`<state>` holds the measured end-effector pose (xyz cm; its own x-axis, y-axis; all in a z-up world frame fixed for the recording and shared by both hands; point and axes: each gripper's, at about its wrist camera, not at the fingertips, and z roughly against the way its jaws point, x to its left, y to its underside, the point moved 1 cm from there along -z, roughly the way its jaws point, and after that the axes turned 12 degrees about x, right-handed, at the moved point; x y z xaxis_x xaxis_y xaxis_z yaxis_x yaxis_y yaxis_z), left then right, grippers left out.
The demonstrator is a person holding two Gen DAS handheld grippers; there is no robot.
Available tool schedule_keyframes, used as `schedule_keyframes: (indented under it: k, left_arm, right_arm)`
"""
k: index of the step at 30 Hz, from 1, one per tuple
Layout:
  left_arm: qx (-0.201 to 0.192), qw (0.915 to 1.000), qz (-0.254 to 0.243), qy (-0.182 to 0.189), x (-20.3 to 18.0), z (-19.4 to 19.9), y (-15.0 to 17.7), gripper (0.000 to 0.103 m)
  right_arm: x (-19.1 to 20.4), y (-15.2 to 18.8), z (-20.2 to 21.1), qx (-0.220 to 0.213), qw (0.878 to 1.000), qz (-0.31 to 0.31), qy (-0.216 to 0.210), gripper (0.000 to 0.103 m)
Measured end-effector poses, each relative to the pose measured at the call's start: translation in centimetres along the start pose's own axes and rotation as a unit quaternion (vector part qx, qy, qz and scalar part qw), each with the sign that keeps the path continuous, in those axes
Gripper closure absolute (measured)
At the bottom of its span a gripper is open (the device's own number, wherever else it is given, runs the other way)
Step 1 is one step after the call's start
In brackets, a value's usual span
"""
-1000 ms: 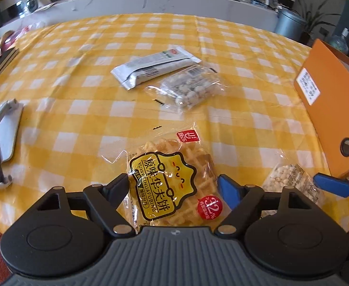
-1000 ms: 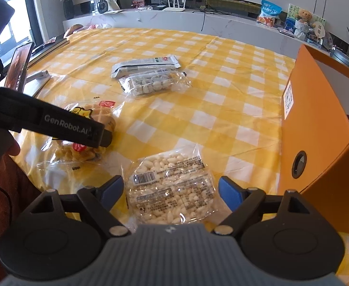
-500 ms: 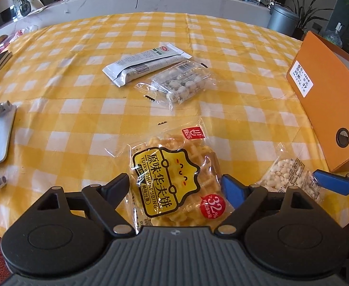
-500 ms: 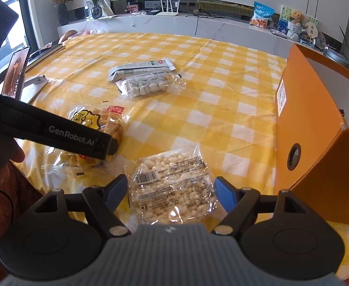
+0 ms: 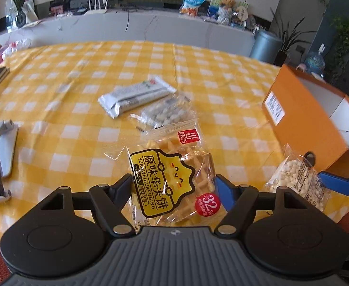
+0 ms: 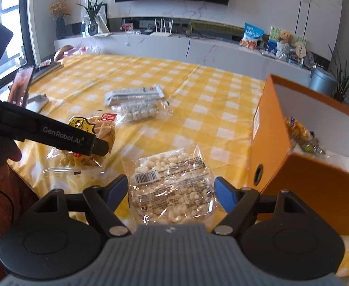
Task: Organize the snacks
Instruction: 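Grasp the yellow waffle cake bag with the left tool while the right tool grasps the peanut bag, then carry the waffle bag and peanut bag over the orange box and lower them inside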
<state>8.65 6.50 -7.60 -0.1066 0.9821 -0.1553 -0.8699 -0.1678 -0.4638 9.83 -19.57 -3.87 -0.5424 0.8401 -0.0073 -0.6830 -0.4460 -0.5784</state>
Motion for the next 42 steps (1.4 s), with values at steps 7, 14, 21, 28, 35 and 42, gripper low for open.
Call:
schedule_keyframes:
  k: [7, 14, 21, 28, 35, 42]
  left_arm:
    - [-0.052, 0.9979, -0.024, 0.029, -2.0, 3.9, -1.8, 0.019]
    - [-0.099, 0.9905, -0.067, 0.069, -5.3, 6.9, -4.5, 0.019]
    - [-0.116, 0.9773, -0.14, 0.109, -11.2, 7.0, -7.7, 0.019]
    - [-0.099, 0.9655, -0.203, 0.129, -16.7, 4.2, -10.3, 0.019]
    - [-0.063, 0.9548, -0.262, 0.126, -20.5, -0.6, -12.4, 0.019]
    - [-0.009, 0.9476, -0.298, 0.116, -22.2, -5.2, -14.4, 0.019]
  right_arm:
    - [-1.2, -0.9, 4.8, -0.055, 0.998, -0.014, -0.003, 0.026]
    - [-4.5, -2.4, 9.3, -0.111, 0.993, -0.036, 0.031, 0.026]
    - [-9.7, -3.4, 11.1, -0.119, 0.987, -0.078, 0.079, 0.026]
    - [-14.7, -3.4, 10.7, -0.104, 0.983, -0.1, 0.117, 0.026]
    - [-19.4, -3.8, 8.2, -0.068, 0.981, -0.114, 0.138, 0.026]
    - [-24.5, -5.1, 4.8, -0.021, 0.979, -0.141, 0.143, 0.026]
